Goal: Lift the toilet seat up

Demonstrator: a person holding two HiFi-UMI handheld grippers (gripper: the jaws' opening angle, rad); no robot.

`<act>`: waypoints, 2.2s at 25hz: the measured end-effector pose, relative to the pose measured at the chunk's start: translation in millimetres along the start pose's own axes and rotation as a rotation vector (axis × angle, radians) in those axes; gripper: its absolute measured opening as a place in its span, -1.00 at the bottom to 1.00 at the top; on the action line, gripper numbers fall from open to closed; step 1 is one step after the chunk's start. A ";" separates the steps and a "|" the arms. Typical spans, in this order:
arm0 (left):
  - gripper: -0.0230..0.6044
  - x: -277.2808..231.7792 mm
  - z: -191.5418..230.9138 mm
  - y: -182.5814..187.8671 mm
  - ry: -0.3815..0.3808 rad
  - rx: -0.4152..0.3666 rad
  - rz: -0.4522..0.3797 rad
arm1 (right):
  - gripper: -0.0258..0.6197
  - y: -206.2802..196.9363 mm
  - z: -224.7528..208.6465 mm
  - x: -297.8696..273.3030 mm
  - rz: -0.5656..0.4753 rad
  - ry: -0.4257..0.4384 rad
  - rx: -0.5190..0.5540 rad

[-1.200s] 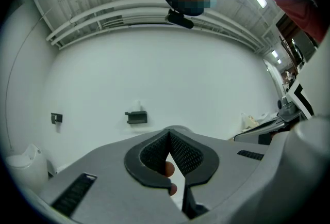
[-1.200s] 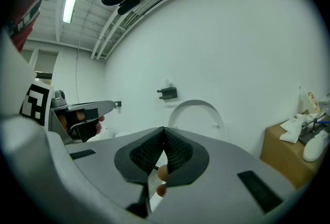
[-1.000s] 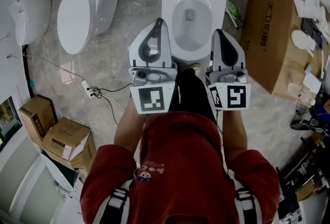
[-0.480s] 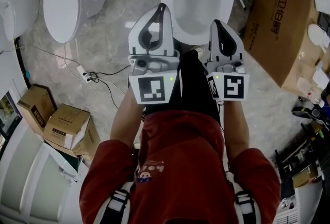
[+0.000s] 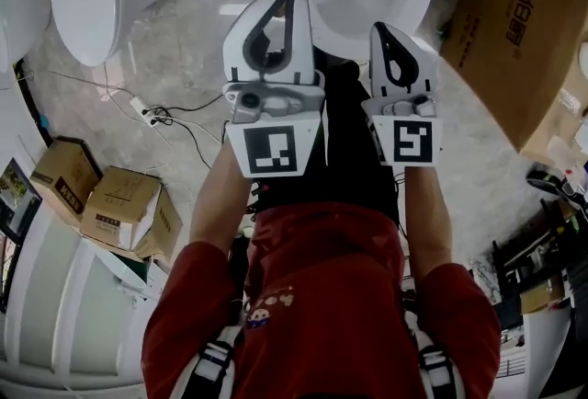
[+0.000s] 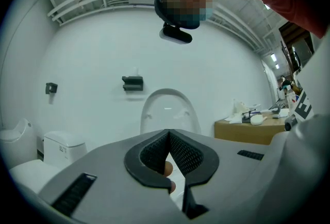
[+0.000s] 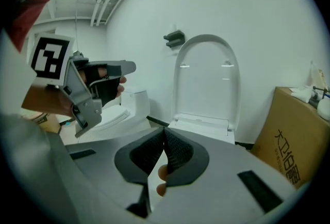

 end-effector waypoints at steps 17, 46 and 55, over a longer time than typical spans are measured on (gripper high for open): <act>-0.90 1.8 -10.4 -83.3 -0.061 -0.013 0.067 | -0.88 -136.5 21.0 -33.5 0.426 0.226 0.171; -0.90 13.2 -6.7 -123.1 -0.067 0.007 0.133 | -0.16 -248.4 46.8 -63.6 1.011 0.671 0.678; -0.90 14.2 -6.3 -124.8 -0.059 0.013 0.131 | -0.15 -260.6 53.0 -71.8 1.119 0.762 0.797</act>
Point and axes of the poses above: the fingertips, and each gripper's own axes: x backward along the fingers, z to its left, y out of its top, the point moved 7 cm from there along x, backward along the fingers
